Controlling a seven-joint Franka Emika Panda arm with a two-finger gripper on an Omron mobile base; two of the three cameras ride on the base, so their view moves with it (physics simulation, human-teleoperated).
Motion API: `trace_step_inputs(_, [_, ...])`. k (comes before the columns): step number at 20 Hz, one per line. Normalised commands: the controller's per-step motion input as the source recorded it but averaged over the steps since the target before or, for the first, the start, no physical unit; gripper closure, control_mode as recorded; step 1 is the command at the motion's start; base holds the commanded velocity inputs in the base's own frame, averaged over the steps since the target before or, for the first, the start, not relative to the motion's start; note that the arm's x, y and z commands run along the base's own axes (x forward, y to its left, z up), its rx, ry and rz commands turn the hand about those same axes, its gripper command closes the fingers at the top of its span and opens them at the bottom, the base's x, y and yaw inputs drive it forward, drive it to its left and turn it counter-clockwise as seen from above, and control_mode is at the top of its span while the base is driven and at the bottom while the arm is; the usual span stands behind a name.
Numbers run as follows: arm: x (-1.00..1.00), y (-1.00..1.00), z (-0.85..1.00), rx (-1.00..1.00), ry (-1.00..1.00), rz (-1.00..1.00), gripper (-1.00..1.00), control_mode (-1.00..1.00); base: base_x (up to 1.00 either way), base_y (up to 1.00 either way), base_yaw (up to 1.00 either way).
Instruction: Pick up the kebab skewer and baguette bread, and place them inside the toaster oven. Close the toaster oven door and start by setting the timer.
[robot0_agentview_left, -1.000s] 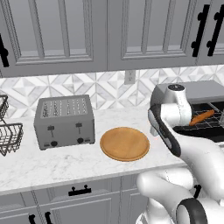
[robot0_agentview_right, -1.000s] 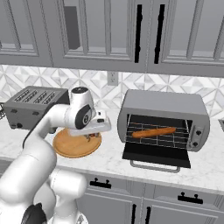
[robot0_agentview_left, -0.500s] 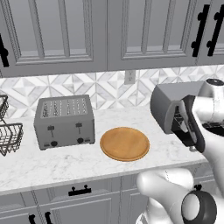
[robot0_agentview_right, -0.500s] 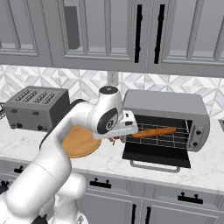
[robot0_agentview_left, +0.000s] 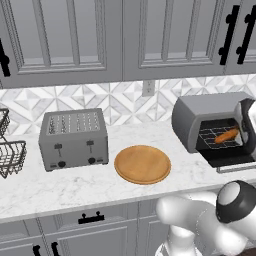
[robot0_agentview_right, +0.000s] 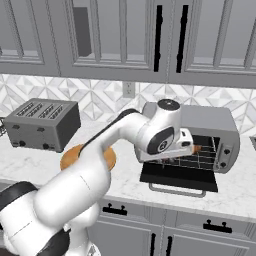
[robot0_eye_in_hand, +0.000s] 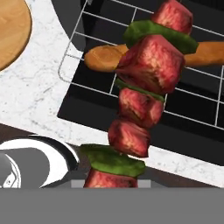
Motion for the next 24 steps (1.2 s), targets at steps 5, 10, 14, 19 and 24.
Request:
trace_step_inputs(5, [0.16,-0.93,-0.03,0.01,0.0,0.0,1.0,-1.0,0.0,0.0,0.0])
trace_step_inputs(10, [0.21,-0.53,-0.09,0.0,0.05,0.02,1.0,-1.0,0.0,0.0,0.0])
trace_step_inputs(14, [0.18,-0.24,-0.08,0.0,0.0,0.06,1.0,-1.0,0.0,0.0,0.0])
trace_step_inputs(19, [0.05,-0.02,-0.43,-0.03,0.0,0.12,1.0,-1.0,0.0,0.0,0.0])
trace_step_inputs(24, [0.17,-0.01,-0.41,-0.05,0.0,0.13,1.0,-1.0,0.0,0.0,0.0])
